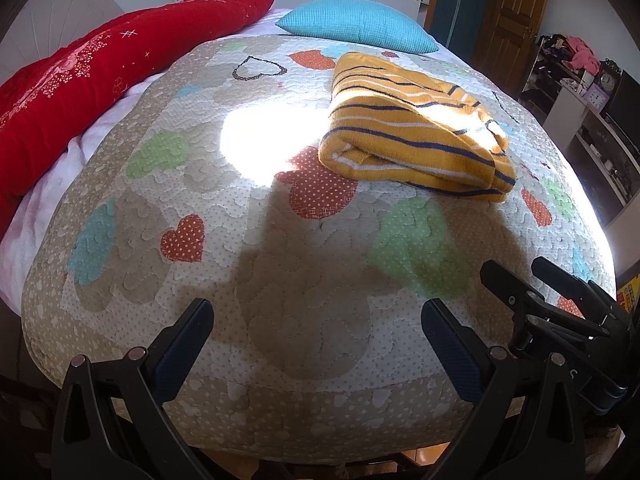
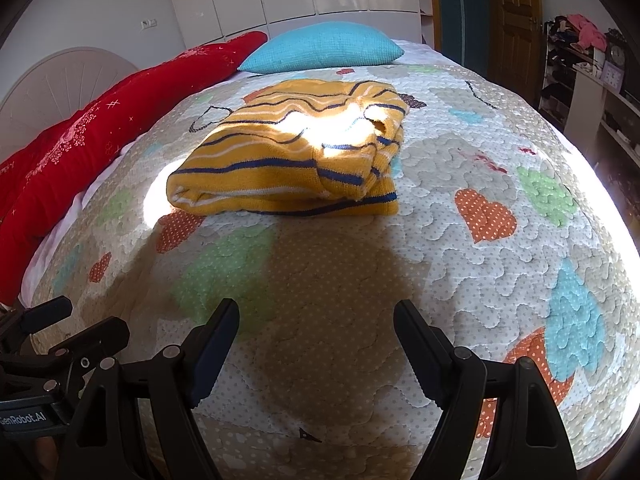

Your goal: Fold small clothes

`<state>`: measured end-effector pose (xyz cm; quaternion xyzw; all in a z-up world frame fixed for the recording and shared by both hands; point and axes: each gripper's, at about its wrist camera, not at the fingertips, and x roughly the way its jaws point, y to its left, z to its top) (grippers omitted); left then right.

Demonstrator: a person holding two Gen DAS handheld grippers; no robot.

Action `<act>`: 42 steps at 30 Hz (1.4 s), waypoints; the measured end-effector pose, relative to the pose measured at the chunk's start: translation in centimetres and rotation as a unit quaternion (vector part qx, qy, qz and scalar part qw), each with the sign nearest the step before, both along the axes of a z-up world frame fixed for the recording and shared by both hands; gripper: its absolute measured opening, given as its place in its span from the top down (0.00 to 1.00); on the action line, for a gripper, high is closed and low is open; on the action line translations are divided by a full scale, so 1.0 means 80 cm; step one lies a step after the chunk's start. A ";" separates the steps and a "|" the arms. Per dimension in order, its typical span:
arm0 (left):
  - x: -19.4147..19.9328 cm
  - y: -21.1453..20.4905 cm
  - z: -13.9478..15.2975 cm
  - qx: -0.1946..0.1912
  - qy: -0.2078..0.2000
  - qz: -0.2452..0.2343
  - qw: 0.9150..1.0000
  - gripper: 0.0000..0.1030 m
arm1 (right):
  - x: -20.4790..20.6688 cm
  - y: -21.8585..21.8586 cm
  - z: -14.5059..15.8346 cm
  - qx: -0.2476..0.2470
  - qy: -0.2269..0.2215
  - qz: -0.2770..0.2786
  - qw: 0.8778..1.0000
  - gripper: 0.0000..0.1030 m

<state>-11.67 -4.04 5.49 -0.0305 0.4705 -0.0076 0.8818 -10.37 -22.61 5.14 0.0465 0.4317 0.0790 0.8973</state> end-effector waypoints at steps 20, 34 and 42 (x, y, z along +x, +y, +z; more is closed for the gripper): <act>0.003 0.003 -0.010 -0.014 0.017 0.002 1.000 0.00 | -0.002 0.001 -0.004 0.000 0.001 0.001 1.000 0.17; 0.005 0.004 -0.016 -0.023 0.025 0.004 0.999 0.00 | -0.005 0.007 -0.005 -0.006 -0.003 0.009 1.000 0.17; 0.008 0.007 -0.024 -0.040 0.038 0.002 0.998 0.00 | -0.006 0.011 -0.008 -0.008 -0.002 0.014 1.000 0.16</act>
